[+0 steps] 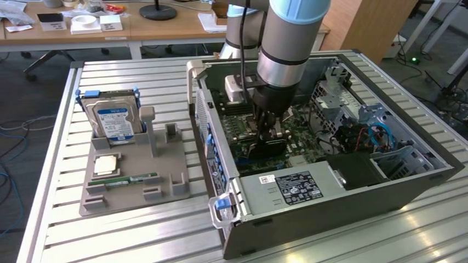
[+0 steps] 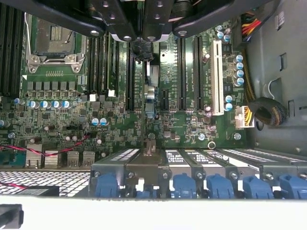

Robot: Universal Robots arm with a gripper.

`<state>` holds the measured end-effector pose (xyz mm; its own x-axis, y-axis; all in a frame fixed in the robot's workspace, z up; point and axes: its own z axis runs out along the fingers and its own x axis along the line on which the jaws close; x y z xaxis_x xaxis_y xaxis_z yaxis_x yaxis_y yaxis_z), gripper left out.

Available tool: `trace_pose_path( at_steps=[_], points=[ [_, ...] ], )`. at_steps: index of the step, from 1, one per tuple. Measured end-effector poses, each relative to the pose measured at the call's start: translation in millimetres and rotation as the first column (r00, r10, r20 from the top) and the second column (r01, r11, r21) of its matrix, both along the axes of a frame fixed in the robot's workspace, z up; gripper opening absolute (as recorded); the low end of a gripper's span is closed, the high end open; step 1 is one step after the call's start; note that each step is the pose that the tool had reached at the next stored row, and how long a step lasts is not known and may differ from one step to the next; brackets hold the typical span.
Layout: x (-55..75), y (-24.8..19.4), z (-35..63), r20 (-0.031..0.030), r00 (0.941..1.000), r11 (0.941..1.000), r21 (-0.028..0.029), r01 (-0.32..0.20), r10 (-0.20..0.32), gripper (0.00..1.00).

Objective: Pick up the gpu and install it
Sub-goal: 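Press down on the gpu until it lock into place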

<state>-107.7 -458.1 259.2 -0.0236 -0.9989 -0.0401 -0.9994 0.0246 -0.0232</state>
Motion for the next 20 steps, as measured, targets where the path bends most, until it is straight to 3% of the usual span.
trace_pose_path(
  at_steps=[13,16,20],
  points=[
    [0.0,0.1,-0.1,0.0003,1.0000,1.0000,0.0005,0.000,0.000,0.11],
    [0.0,0.2,2.4,0.0013,1.0000,1.0000,0.0018,0.000,0.000,0.11],
    [0.0,0.1,9.8,0.0003,1.0000,1.0000,-0.0007,0.000,0.000,0.11]
  ],
)
